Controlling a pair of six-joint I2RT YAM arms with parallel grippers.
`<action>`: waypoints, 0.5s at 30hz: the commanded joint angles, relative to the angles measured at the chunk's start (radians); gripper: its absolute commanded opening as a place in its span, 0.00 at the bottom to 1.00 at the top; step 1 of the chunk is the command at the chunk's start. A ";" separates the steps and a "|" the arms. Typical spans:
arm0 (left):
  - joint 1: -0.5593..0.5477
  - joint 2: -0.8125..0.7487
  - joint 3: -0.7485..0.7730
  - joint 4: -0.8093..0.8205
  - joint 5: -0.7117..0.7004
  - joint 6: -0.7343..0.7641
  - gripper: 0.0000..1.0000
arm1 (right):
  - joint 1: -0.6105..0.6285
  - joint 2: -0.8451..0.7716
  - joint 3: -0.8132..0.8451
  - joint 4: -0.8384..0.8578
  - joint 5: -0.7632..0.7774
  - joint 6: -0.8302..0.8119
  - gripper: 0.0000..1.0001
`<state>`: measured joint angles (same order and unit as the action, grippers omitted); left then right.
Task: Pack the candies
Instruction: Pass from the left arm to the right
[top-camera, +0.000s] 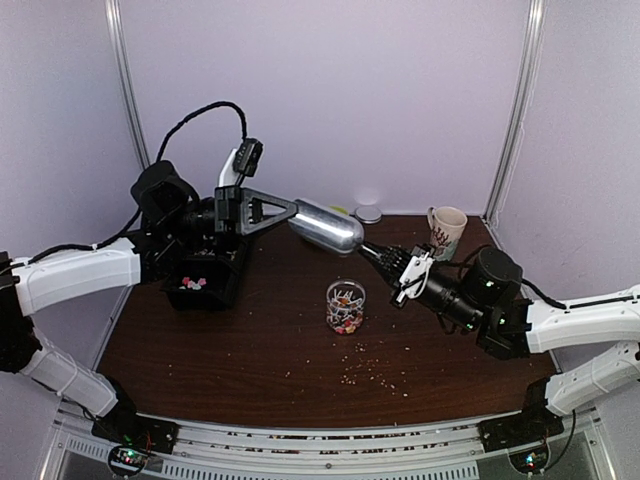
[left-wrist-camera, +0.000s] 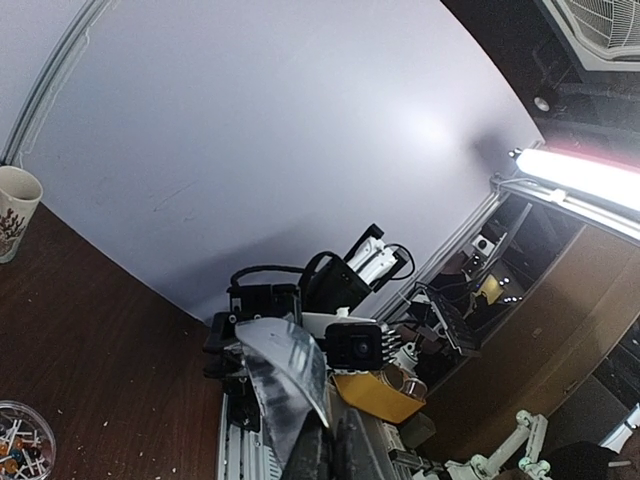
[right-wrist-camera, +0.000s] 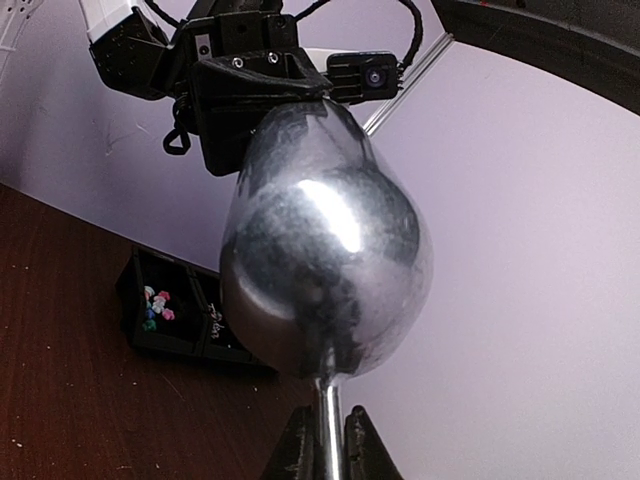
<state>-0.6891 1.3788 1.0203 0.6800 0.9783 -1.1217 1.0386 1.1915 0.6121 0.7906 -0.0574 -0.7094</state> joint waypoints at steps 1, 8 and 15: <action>-0.004 0.019 -0.014 0.081 0.011 -0.020 0.00 | 0.005 -0.029 -0.008 0.029 -0.047 0.019 0.07; 0.023 0.004 -0.041 0.060 -0.020 -0.013 0.00 | 0.005 -0.097 -0.031 0.000 -0.074 0.059 0.00; 0.039 -0.020 -0.046 -0.059 -0.065 0.058 0.00 | 0.005 -0.146 -0.015 -0.058 -0.082 0.097 0.12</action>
<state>-0.6846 1.3853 0.9852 0.6689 0.9730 -1.1114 1.0386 1.1023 0.5819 0.6868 -0.1162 -0.6544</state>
